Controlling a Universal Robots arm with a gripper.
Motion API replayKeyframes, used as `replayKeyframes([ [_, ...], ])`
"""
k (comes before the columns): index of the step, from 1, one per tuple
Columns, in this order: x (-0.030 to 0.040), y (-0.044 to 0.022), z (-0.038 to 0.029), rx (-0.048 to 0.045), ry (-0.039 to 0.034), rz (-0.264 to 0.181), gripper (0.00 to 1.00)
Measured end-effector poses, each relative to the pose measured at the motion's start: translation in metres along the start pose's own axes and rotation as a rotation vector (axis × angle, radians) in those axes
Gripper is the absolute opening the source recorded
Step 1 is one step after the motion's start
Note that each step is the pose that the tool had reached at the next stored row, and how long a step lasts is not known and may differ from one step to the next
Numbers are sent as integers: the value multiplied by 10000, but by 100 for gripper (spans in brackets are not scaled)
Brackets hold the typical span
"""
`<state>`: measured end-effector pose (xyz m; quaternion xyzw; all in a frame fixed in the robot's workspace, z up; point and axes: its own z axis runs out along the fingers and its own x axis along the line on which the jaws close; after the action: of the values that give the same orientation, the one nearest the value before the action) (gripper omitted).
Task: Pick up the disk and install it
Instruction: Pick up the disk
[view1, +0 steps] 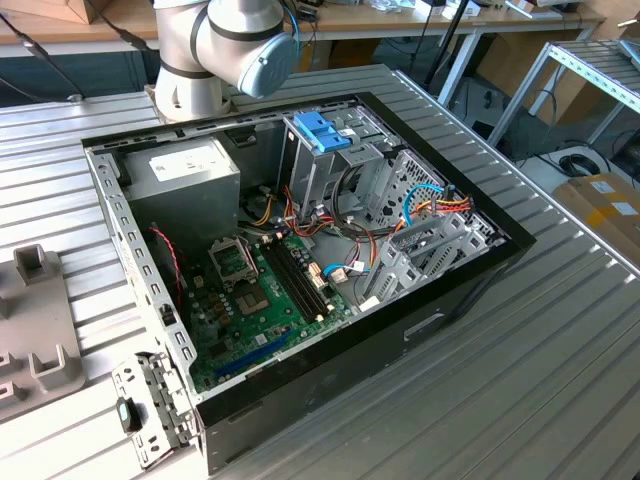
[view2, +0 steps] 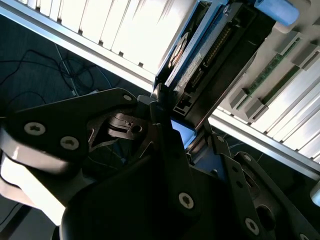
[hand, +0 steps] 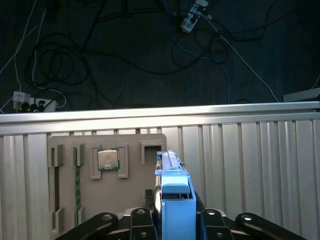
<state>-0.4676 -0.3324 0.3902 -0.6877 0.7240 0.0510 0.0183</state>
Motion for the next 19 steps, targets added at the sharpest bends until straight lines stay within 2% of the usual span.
replayKeyframes([
  [11,-9,4,-89,-7,-123,-5,37],
  [14,-18,9,-186,-12,-213,-9,37],
  [19,-21,10,-221,-13,-243,-11,37],
])
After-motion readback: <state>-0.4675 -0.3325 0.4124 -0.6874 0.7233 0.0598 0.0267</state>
